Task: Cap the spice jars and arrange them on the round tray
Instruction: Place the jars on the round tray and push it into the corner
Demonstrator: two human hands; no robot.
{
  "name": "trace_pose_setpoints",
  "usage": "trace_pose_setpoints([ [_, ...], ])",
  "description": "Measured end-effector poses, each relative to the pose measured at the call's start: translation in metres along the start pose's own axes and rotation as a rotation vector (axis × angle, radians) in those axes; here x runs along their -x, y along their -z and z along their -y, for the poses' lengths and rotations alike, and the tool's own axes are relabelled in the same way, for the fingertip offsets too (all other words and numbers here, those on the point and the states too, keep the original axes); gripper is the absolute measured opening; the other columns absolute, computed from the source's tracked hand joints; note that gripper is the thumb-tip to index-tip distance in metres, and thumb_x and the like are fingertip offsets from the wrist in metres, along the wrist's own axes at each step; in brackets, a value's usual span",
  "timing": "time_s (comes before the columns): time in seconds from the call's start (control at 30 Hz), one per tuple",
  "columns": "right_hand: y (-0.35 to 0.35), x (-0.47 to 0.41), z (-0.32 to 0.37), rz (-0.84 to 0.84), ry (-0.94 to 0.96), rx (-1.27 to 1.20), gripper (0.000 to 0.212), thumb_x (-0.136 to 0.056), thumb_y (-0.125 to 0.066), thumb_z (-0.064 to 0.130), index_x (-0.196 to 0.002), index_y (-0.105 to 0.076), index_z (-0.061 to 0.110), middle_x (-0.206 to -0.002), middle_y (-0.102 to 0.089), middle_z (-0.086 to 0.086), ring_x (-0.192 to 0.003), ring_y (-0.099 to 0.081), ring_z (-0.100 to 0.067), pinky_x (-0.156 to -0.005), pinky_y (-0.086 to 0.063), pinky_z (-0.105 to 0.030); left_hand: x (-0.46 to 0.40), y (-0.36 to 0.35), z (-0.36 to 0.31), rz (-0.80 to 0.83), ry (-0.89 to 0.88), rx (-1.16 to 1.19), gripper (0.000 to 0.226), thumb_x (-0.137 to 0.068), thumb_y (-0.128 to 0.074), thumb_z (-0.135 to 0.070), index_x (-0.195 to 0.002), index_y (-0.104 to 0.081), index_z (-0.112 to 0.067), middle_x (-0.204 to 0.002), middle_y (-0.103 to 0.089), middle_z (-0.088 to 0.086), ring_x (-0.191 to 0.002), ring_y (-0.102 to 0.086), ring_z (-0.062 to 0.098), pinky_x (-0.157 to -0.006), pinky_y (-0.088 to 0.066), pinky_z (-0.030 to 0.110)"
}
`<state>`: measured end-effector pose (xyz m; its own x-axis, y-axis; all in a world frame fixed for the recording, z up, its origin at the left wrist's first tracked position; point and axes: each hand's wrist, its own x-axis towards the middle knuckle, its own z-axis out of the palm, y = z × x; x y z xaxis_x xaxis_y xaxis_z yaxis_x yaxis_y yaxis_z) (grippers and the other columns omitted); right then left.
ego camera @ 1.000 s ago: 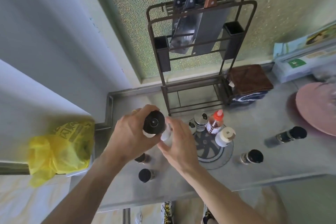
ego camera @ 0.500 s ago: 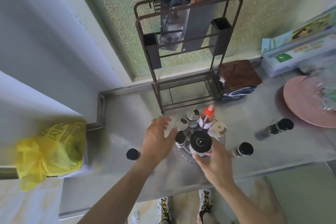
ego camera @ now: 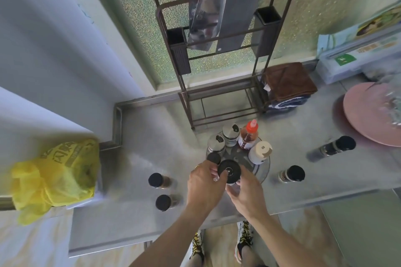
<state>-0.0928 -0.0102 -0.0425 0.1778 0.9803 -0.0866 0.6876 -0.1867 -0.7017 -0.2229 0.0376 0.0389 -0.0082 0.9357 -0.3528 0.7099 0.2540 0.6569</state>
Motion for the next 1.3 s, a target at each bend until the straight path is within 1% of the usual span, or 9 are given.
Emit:
trace_pose_setpoints([
  [0.27, 0.030, 0.007, 0.019, -0.008, -0.039, -0.006, 0.075, -0.074, -0.086, 0.023, -0.137, -0.046, 0.019, -0.132, -0.063, 0.001, -0.116, -0.063, -0.016, -0.094, -0.058, -0.039, -0.002, 0.022, 0.006, -0.070, -0.050, 0.080, 0.009, -0.090, -0.067, -0.029, -0.092, -0.071, -0.021, -0.086, -0.074, -0.010, -0.077, -0.069, 0.001, -0.075, -0.060, 0.025],
  [0.4, 0.049, 0.038, 0.072, -0.226, 0.045, -0.030, 0.051, -0.073, -0.085, 0.009, -0.114, -0.056, 0.013, -0.103, -0.058, 0.000, -0.086, -0.062, -0.017, -0.077, -0.048, -0.020, -0.007, 0.076, 0.051, -0.233, -0.127, -0.020, 0.031, -0.089, -0.055, 0.001, -0.096, -0.070, -0.024, -0.099, -0.067, -0.006, -0.081, -0.067, 0.012, -0.073, -0.059, 0.034],
  [0.47, 0.034, 0.050, 0.099, -0.201, 0.135, -0.051, 0.040, -0.075, -0.083, 0.008, -0.106, -0.058, 0.014, -0.094, -0.055, 0.003, -0.078, -0.058, -0.014, -0.075, -0.043, -0.015, -0.013, 0.103, 0.076, -0.180, -0.129, -0.151, 0.053, -0.077, -0.050, 0.014, -0.104, -0.069, -0.027, -0.113, -0.061, -0.004, -0.096, -0.064, 0.019, -0.081, -0.058, 0.039],
  [0.57, -0.019, 0.056, 0.117, 0.024, 0.225, 0.008, 0.044, -0.079, -0.079, 0.024, -0.115, -0.056, 0.017, -0.104, -0.059, 0.003, -0.091, -0.059, -0.017, -0.076, -0.054, -0.030, -0.021, 0.128, 0.099, 0.100, -0.137, -0.386, 0.077, -0.067, -0.049, 0.019, -0.125, -0.062, -0.030, -0.133, -0.051, -0.002, -0.123, -0.052, 0.021, -0.105, -0.047, 0.034],
  [0.7, -0.087, 0.057, 0.125, 0.240, 0.217, 0.099, 0.067, -0.079, -0.074, 0.043, -0.136, -0.042, 0.028, -0.126, -0.056, 0.007, -0.109, -0.055, -0.019, -0.086, -0.054, -0.037, -0.027, 0.128, 0.120, 0.243, -0.256, -0.603, 0.057, -0.080, -0.067, 0.002, -0.128, -0.059, -0.029, -0.132, -0.056, -0.003, -0.118, -0.060, 0.021, -0.099, -0.049, 0.029],
  [0.87, -0.122, 0.052, 0.130, 0.206, 0.210, 0.133, 0.060, -0.075, -0.080, 0.029, -0.127, -0.050, 0.026, -0.111, -0.066, 0.003, -0.093, -0.064, -0.022, -0.078, -0.057, -0.037, -0.032, 0.125, 0.131, 0.152, -0.311, -0.605, 0.035, -0.082, -0.071, -0.020, -0.115, -0.062, -0.026, -0.109, -0.067, -0.002, -0.097, -0.067, 0.024, -0.082, -0.051, 0.031],
  [0.97, -0.110, 0.051, 0.123, 0.128, 0.166, 0.088, 0.049, -0.073, -0.079, 0.028, -0.116, -0.056, 0.024, -0.099, -0.068, 0.005, -0.087, -0.065, -0.018, -0.075, -0.058, -0.033, -0.022, 0.136, 0.115, 0.032, -0.324, -0.517, 0.035, -0.076, -0.079, -0.027, -0.108, -0.065, -0.027, -0.101, -0.067, -0.008, -0.089, -0.066, 0.019, -0.077, -0.053, 0.030],
  [1.13, -0.036, 0.072, 0.093, 0.005, 0.066, -0.038, 0.033, -0.078, -0.074, 0.034, -0.107, -0.060, 0.026, -0.093, -0.065, 0.011, -0.085, -0.061, -0.011, -0.077, -0.052, -0.022, 0.000, 0.151, 0.023, -0.019, -0.511, -0.319, 0.037, -0.072, -0.086, -0.034, -0.103, -0.066, -0.030, -0.098, -0.063, -0.015, -0.084, -0.060, 0.004, -0.074, -0.045, 0.007],
  [1.3, 0.051, 0.076, 0.048, -0.187, -0.141, -0.038, 0.037, -0.072, -0.089, 0.029, -0.099, -0.064, 0.025, -0.089, -0.065, 0.011, -0.077, -0.063, -0.008, -0.071, -0.038, -0.001, 0.005, 0.114, -0.076, 0.070, -0.691, -0.255, 0.037, -0.073, -0.080, -0.035, -0.105, -0.063, -0.033, -0.102, -0.064, -0.011, -0.093, -0.058, 0.010, -0.082, -0.050, 0.023],
])
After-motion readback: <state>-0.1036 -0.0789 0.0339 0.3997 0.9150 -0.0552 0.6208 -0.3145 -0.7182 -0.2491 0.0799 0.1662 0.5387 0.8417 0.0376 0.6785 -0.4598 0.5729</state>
